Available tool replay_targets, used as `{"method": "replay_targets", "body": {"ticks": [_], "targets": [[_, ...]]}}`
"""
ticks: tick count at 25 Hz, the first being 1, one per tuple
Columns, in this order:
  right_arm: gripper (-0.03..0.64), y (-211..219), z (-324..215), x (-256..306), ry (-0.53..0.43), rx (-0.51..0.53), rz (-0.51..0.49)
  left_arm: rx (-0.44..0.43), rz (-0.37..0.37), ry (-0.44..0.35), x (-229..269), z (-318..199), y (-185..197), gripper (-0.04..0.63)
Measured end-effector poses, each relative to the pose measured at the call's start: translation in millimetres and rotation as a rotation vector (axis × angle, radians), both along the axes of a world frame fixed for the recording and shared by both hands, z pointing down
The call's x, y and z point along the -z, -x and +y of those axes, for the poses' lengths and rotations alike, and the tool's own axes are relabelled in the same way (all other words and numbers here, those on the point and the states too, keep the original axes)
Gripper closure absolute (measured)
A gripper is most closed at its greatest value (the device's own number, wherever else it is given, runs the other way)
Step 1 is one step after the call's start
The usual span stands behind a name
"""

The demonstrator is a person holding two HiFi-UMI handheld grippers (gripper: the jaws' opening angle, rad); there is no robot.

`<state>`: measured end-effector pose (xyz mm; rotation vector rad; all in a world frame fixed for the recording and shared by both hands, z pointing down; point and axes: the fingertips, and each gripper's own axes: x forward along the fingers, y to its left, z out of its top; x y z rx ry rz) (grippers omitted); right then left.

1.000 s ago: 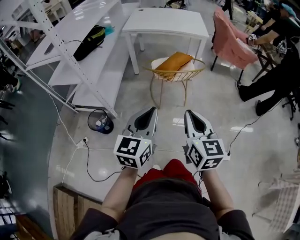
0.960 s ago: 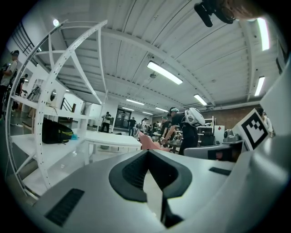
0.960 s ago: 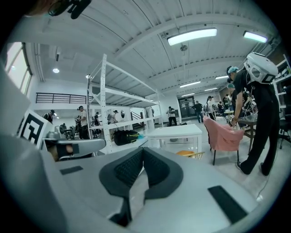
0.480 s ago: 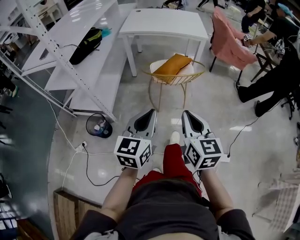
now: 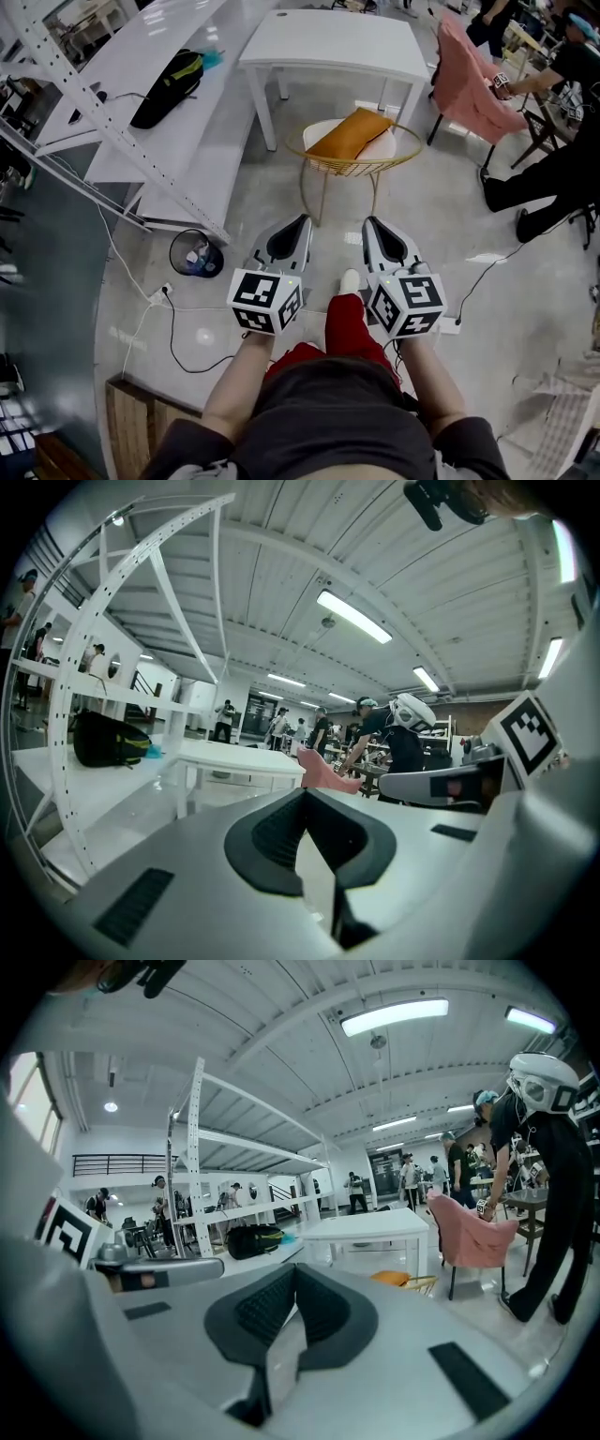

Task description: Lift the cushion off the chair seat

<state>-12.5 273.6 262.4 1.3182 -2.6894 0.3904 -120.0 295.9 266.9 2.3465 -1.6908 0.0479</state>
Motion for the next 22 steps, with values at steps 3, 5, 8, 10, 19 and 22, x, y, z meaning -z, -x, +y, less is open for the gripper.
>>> {"method": "replay_targets", "body": {"ticks": [3,5,8,10,19,22], "targets": [[0.598,0,-32,-4,0.01,0.0,-0.005,0.02,0.01,0.011,-6,-31,4,0.584],[0.598,0,-54,-7,0.019,0.002,-0.009,0.028,0.011,0.021,-10,-53,4,0.584],[0.598,1,-87,-11,0.028,0.01,-0.004,0.031,-0.007,0.038,-16,-86,5,0.584],[0.598,0,-107,-17,0.048,0.012,0.0,0.031,-0.013,0.057,-21,-107,6,0.584],[0.598,-4,-206,-26,0.084,0.026,0.02,0.031,-0.036,0.1,-35,-205,-1,0.584],[0.598,-10,-236,-27,0.097,0.023,0.022,0.029,-0.037,0.116,-38,-237,-6,0.584]]}}
